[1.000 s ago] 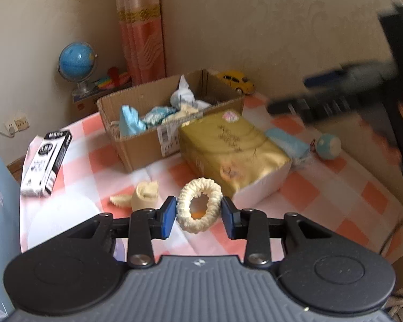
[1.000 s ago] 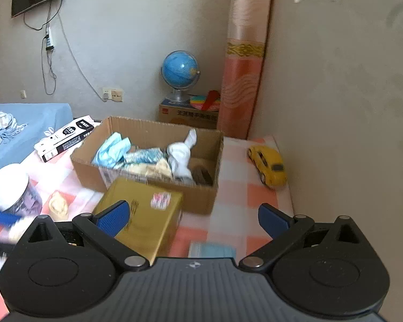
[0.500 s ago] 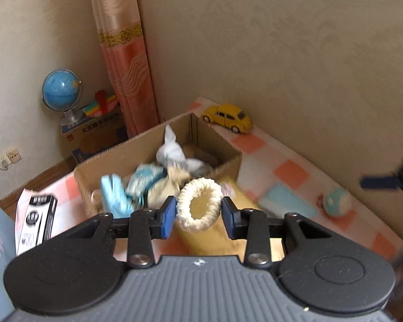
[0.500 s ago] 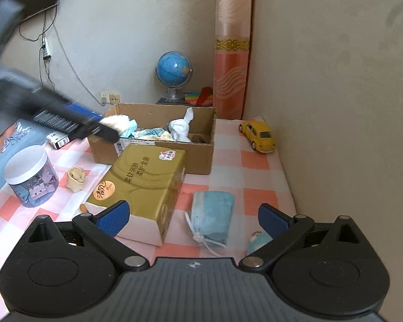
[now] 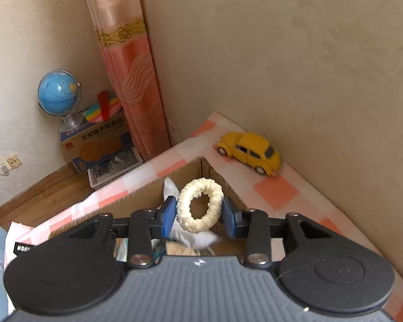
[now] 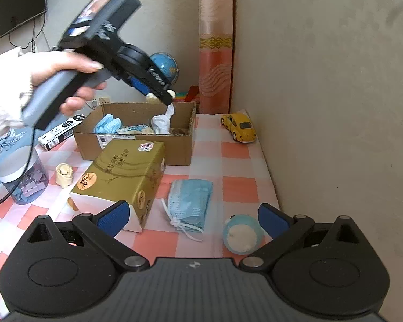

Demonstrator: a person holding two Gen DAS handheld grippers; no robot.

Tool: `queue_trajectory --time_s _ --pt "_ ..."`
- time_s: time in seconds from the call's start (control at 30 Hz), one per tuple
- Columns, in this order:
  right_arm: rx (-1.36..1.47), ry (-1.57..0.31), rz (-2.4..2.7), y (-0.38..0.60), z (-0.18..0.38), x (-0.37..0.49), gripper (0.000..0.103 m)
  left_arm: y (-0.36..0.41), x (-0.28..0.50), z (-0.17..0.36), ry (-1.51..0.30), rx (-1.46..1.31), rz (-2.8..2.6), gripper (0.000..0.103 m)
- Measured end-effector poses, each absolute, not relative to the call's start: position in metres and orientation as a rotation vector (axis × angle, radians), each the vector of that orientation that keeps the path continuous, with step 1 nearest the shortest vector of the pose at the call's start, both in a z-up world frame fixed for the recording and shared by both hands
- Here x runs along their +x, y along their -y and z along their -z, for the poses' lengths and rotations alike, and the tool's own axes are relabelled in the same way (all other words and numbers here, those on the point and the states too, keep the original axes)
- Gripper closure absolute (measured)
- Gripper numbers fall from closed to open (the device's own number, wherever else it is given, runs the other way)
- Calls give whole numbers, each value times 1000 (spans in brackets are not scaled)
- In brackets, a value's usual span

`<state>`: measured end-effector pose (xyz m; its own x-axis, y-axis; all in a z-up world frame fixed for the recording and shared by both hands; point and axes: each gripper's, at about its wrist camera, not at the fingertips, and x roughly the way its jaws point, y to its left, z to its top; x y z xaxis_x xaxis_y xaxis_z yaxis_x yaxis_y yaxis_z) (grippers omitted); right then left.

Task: Organize soft objects
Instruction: 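Carry the cream scrunchie into the box and open the left gripper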

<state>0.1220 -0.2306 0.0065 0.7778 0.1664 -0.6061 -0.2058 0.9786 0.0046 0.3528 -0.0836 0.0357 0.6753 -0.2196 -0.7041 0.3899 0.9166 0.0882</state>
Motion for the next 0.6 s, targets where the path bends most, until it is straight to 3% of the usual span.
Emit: queue_trajectory --time_s 0.03,0.07,0.13,0.6 --pt "-62 -652 -206 231 -6 122 0 86 356 -35 -745 242 335 50" --pt "-61 -657 -206 231 -5 123 0 87 357 -34 -736 241 320 30" --pt "-65 -665 -207 232 -3 122 0 86 357 -34 -718 222 295 15" --pt "-83 -686 -218 225 2 107 0 62 279 -54 -675 196 356 6"
